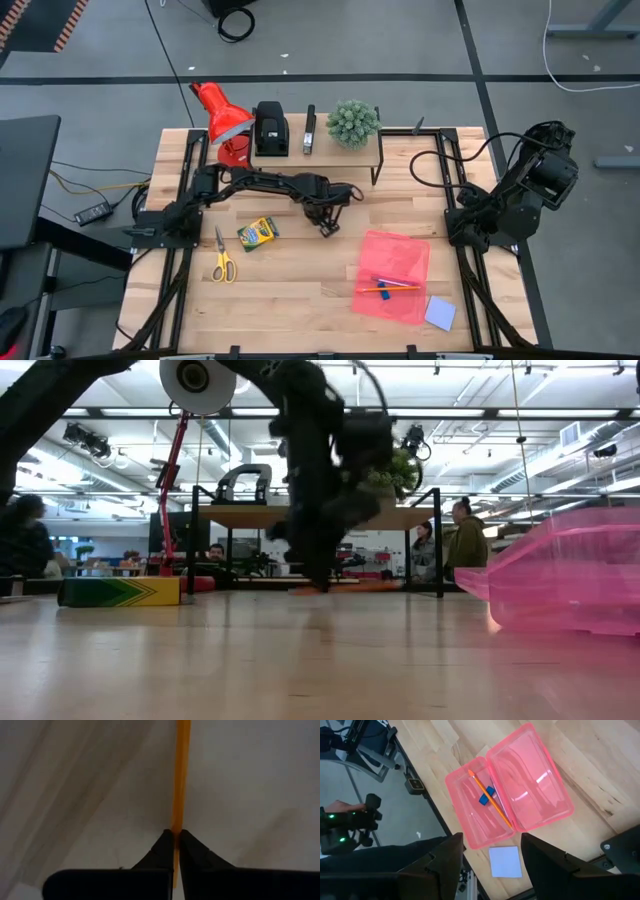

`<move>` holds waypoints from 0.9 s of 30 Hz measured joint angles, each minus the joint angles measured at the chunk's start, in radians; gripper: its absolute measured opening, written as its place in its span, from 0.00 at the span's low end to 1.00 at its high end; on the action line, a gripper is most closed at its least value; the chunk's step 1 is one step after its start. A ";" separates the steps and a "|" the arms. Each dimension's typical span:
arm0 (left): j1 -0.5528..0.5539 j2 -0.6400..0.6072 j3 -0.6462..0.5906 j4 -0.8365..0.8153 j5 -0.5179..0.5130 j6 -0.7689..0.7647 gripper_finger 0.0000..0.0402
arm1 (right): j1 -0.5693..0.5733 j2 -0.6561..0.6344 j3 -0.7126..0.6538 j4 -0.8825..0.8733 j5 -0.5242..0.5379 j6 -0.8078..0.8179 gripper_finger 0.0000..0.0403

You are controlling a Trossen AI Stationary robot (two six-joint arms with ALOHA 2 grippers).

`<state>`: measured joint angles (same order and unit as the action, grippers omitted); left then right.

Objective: Pack school essentials
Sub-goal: Put the orange pencil into the pink supply box

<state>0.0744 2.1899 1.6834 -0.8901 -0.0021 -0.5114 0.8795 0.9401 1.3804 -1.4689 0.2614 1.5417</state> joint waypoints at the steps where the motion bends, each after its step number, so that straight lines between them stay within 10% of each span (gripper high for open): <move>1: -0.003 -0.004 0.018 -0.009 0.006 0.000 0.01 | 0.000 0.000 0.000 0.000 0.000 0.000 0.51; 21: -0.167 -0.007 0.254 -0.015 -0.084 0.019 0.02 | 0.000 -0.019 0.000 -0.001 0.005 -0.046 0.51; 27: -0.142 -0.008 0.254 -0.047 -0.156 0.109 0.16 | 0.000 -0.018 0.000 0.000 0.076 -0.045 0.51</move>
<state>-0.0678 2.1822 1.9373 -0.9375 -0.1578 -0.4027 0.8795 0.9219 1.3804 -1.4686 0.3379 1.4967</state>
